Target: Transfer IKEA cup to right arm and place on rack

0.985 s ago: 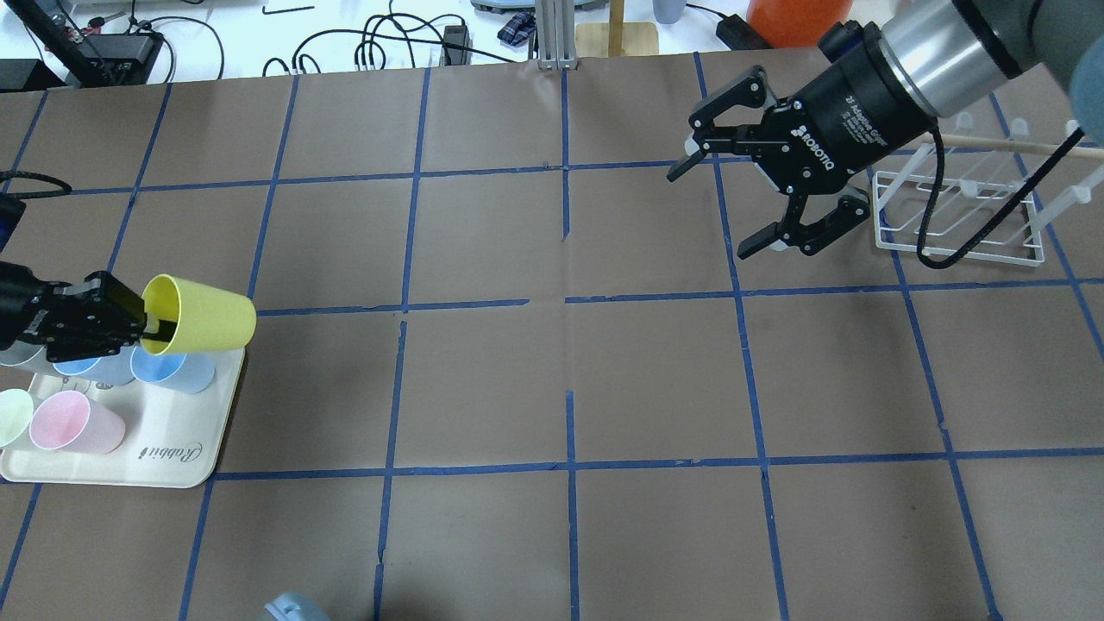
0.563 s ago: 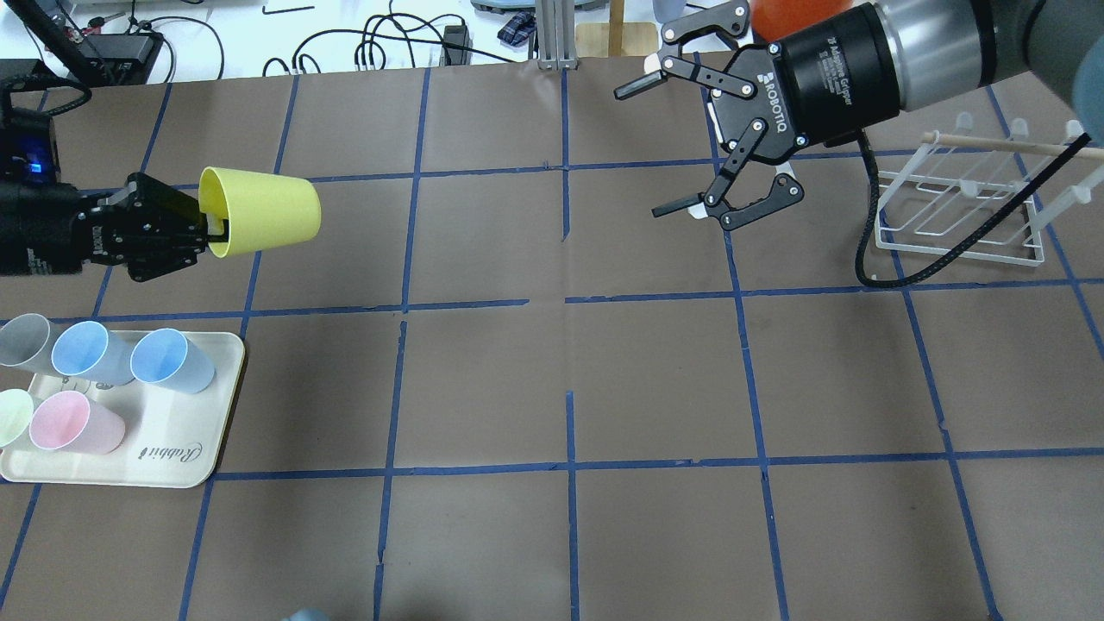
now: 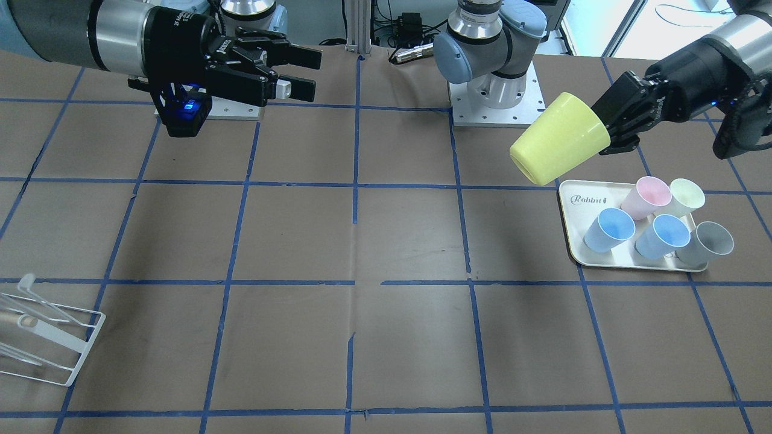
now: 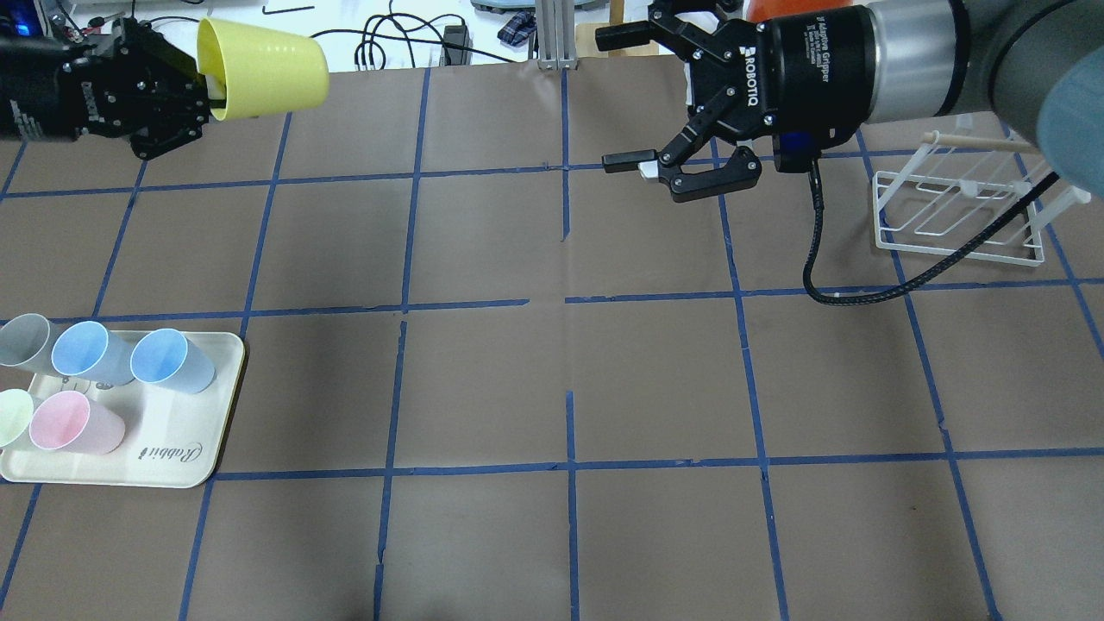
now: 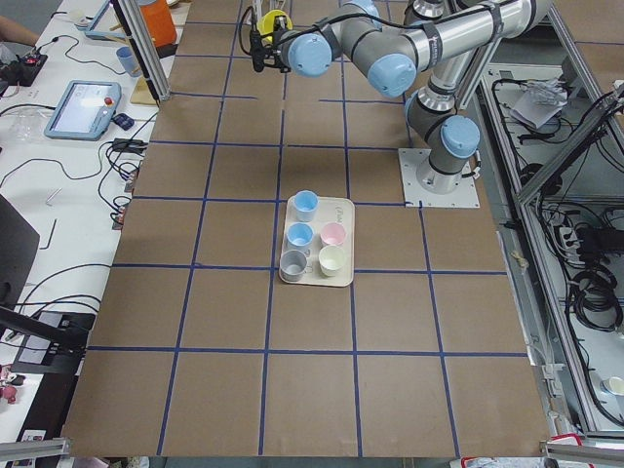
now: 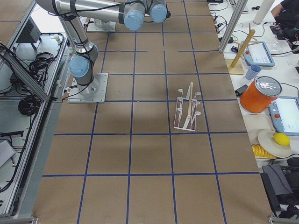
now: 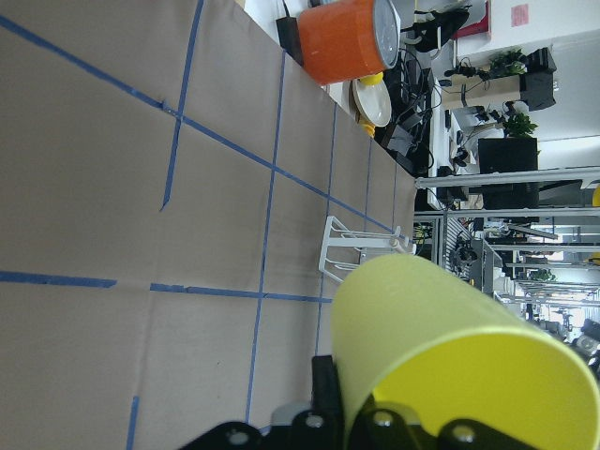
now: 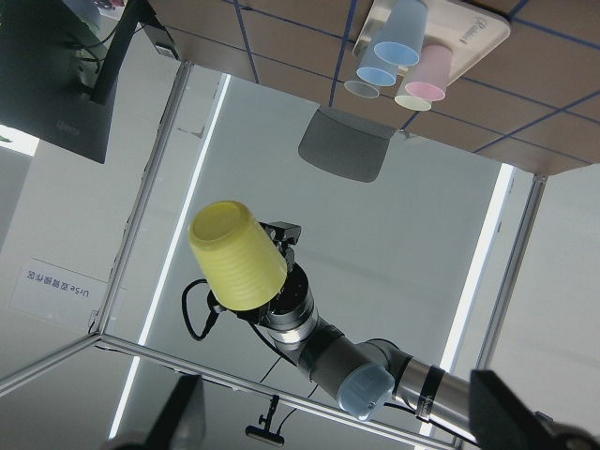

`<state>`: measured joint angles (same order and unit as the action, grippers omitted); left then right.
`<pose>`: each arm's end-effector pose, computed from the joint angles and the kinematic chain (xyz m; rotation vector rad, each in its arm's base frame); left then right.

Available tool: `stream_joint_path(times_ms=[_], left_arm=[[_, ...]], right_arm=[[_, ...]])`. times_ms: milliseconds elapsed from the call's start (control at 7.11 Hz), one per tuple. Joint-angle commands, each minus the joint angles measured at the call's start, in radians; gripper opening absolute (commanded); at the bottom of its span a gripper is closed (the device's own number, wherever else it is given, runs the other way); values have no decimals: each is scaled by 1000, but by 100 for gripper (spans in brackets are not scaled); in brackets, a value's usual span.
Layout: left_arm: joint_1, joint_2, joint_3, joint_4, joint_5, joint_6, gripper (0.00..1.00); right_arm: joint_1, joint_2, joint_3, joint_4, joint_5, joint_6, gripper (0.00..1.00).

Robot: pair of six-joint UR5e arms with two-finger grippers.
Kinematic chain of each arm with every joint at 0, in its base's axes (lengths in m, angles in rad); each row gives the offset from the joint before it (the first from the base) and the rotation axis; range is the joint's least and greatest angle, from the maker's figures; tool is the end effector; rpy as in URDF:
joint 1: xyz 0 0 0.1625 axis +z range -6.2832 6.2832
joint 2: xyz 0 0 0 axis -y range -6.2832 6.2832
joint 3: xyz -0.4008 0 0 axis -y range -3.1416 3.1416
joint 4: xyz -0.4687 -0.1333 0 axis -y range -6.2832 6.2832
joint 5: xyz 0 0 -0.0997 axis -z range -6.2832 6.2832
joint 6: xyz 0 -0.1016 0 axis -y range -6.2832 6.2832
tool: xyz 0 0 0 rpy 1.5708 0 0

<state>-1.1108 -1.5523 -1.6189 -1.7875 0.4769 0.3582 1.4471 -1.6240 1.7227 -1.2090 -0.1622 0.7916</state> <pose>0.0422 -0.5889 0.4798 0.2569 -2.0259 0.2620 0.1667 -0.5519 0.4575 1.0951 1.4279 0.8823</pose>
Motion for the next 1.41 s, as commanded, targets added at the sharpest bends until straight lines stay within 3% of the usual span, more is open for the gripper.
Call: stream_joint_path(times_ms=[0,281,563,704,985,1266], left_arm=[[-161,-84,80,89,-96,-137,0],[-279,-65,53,160,-177,-257,0],[-261,-29,-10,160,-231,-243,0],[-261,-22,-53,160,-354,-236,0],[-256,24,-124,158,-325,-206,0],[-245,52,-107,145,-226,-226,0]], right_arm=[[13,4,5,-9,47,75,100],[30,30,3,-20,91,70,100],[52,58,-2,-72,90,96,100],[52,65,-9,-73,101,125,100],[49,66,-25,-105,153,214,100],[49,90,-46,-278,159,399,100]])
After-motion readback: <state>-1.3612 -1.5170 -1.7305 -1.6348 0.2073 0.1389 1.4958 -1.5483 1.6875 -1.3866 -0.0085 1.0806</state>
